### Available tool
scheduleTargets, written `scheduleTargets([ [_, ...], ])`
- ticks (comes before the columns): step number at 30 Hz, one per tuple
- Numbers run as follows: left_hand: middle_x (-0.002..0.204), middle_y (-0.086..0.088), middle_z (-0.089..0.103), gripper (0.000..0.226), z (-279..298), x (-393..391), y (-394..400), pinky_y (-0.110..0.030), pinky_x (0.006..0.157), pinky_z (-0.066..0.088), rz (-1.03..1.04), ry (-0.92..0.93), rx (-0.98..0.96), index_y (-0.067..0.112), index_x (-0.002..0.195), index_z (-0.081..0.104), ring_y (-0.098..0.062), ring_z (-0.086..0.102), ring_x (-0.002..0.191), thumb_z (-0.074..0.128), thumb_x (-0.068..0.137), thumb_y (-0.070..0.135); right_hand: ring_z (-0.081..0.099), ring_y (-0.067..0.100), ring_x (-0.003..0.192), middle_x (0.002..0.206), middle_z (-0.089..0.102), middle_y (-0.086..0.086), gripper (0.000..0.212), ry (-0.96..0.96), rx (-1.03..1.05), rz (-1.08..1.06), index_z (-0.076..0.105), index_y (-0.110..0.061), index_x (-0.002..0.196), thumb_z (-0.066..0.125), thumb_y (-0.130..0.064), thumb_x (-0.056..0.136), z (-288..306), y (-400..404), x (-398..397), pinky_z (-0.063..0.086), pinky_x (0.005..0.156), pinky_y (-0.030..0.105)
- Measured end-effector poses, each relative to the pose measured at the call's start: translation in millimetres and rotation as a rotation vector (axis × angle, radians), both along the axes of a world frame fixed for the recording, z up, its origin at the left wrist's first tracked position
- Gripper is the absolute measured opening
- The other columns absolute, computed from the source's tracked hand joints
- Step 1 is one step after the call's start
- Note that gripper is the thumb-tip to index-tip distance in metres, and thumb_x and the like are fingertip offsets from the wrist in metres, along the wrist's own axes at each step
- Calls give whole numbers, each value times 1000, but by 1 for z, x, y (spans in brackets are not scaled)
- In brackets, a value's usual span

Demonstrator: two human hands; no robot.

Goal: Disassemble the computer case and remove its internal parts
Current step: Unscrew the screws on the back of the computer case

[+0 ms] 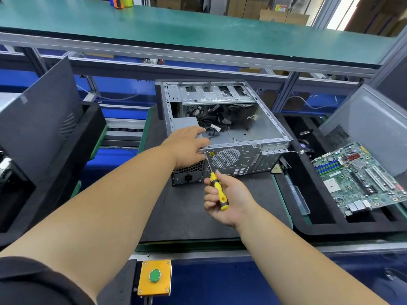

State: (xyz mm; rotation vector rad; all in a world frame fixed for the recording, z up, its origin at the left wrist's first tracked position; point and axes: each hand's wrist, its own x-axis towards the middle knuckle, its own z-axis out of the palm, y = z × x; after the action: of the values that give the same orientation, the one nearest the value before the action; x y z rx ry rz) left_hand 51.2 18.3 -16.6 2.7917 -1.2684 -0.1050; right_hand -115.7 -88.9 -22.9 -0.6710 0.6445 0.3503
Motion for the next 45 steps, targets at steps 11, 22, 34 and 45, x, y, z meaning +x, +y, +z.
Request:
scheduleTargets([
  [11,161,1,13,40,-7,3,-1,-44,117,19,8,-16,-2,35,132,46,-25,16,145,49,95,49,26,12,37,48,37,-2,35,25,-662,101,50,-13,83,39,-38,105,2,12,8,23,43,22],
  [22,160,0,15,39,-8,3,-1,-45,115,19,-1,-40,-13,32,130,48,-26,17,144,49,95,49,62,26,98,111,66,1,10,24,-1941,500,47,-17,103,44,-26,103,3,15,11,22,49,30],
  [34,158,4,24,50,-2,-9,5,-38,112,27,23,37,-178,35,135,44,-21,28,141,62,88,37,47,12,44,71,64,13,50,68,-221,104,68,1,75,41,-31,102,8,-10,6,40,50,22],
  [45,75,7,70,16,-24,-94,6,-28,64,49,702,611,-1082,25,78,64,-9,64,65,57,92,29,37,7,36,63,61,3,34,30,-287,17,58,-9,83,46,-34,103,0,3,1,33,36,18],
])
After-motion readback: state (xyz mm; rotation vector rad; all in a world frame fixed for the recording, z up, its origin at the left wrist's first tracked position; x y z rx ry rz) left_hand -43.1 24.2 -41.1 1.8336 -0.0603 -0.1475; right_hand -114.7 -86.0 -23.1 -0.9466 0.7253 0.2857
